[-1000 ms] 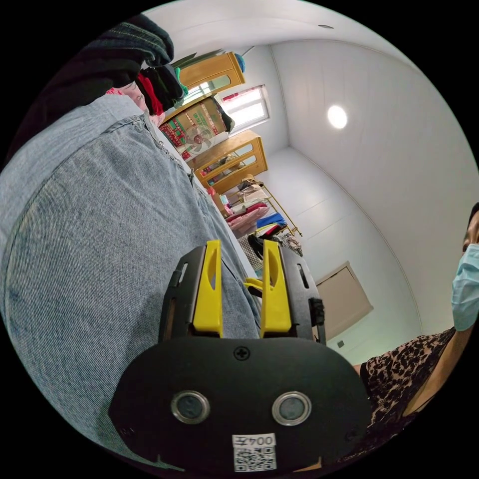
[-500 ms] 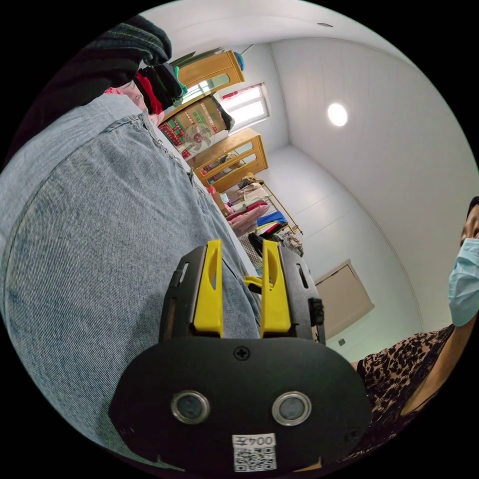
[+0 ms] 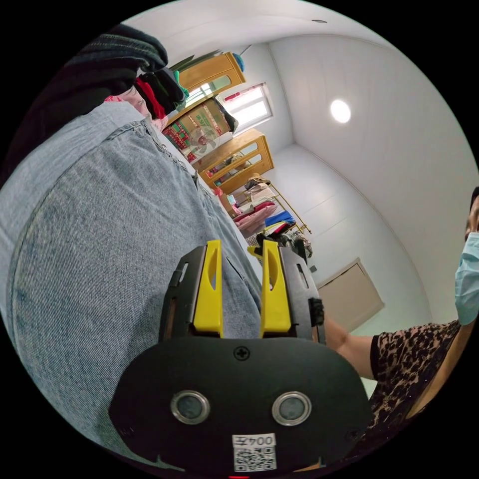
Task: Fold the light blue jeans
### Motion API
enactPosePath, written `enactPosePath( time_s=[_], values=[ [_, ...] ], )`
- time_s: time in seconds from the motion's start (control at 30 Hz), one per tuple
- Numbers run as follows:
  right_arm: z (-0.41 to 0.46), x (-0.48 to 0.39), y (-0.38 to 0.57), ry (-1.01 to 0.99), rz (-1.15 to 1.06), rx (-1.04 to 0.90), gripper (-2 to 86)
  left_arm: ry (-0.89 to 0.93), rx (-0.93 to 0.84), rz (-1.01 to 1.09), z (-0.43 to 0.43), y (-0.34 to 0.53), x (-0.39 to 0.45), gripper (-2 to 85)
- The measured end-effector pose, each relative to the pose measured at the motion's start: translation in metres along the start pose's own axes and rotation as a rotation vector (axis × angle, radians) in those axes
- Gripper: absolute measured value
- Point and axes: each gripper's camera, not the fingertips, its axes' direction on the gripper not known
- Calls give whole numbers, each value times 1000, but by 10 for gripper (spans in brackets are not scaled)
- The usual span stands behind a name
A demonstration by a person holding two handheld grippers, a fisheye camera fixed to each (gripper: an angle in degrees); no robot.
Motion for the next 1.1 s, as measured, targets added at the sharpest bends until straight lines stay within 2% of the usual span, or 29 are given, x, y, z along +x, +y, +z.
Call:
enactPosePath(
  time_s=[0.17,0.43,0.53,0.63,0.7,0.83,1.0,1.1],
  values=[
    [2,44,-33,-200,143,-17,77,-19,-30,19,1,1,6,121],
    [7,47,-55,-241,153,-80,69,4,-19,2,-3,4,7,121],
    [3,40,-57,-170,141,-78,29,16,-13,-7,-5,5,8,121],
    [-8,21,-61,20,77,-32,15,18,-10,-9,-6,6,10,121],
    [-3,9,-63,143,17,-66,23,15,-12,-7,-6,6,12,121],
    [-5,6,-63,103,41,-61,46,15,-15,-8,-5,5,15,121],
    [-24,-11,-65,29,34,130,72,17,-14,-11,-4,4,20,121],
    [-7,-35,-78,60,-44,92,83,16,-17,-11,-2,3,24,121]
  ],
)
